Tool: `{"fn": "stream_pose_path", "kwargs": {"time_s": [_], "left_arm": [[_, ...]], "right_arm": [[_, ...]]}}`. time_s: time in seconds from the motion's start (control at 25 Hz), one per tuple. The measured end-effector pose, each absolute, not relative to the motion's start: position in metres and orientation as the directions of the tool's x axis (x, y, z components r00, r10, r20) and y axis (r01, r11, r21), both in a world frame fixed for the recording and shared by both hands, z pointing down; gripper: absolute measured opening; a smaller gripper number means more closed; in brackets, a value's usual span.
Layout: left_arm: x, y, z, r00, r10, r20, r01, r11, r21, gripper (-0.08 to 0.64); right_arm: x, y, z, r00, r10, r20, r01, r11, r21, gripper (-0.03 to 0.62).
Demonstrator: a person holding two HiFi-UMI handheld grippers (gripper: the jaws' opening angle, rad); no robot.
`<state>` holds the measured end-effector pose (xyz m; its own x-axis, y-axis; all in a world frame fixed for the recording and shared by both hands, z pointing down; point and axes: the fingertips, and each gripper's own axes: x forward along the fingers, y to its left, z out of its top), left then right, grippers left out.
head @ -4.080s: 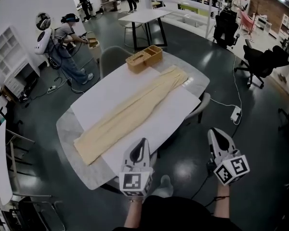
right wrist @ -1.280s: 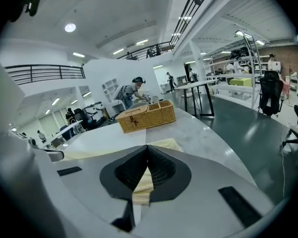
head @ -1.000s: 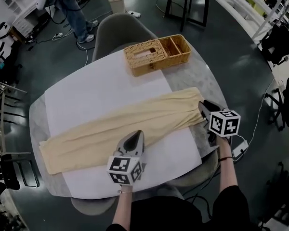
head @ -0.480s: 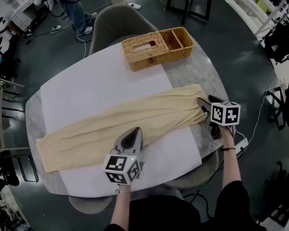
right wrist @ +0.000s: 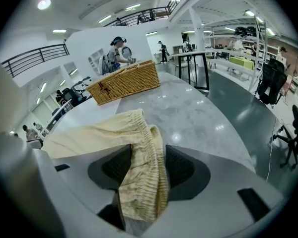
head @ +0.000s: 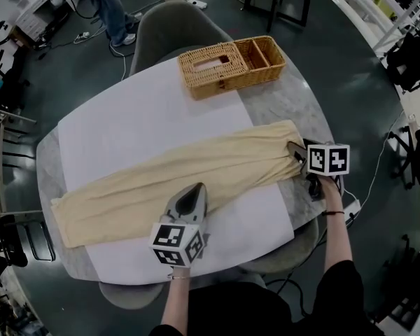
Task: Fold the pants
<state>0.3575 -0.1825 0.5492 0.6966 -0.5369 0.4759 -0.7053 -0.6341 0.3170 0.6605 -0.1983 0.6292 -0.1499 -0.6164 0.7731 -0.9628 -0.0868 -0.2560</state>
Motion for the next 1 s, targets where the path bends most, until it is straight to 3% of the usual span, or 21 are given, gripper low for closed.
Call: {"fn": "stream_pose_path", "kwargs": {"time_s": [0.24,0.56,1.0], "left_arm": [[0.354,-0.183,0.550,0.683,-0.549,0.482,-0.718,-0.625,0.306,0.014],[0.347,-0.179,0.550,0.663,-0.569,0.486,-0.738,-0.606,0.296,0.014],[0.323,-0.166,0.526,0.636,-0.612,0.470,-0.763,-0.588,0.268,0.014]], "right_arm": [[0.655,-0.201,0.632,-0.197,-0.576,0.793,-0.960,-0.051,-0.275,0.178],[0.651,-0.203,0.625,-0.268,-0.585,0.765,-0.933,-0.041,-0.358,0.064],[0.645,-0.199,0.590,-0.324,-0.634,0.703,-0.894,-0.038,-0.447,0.034]]}}
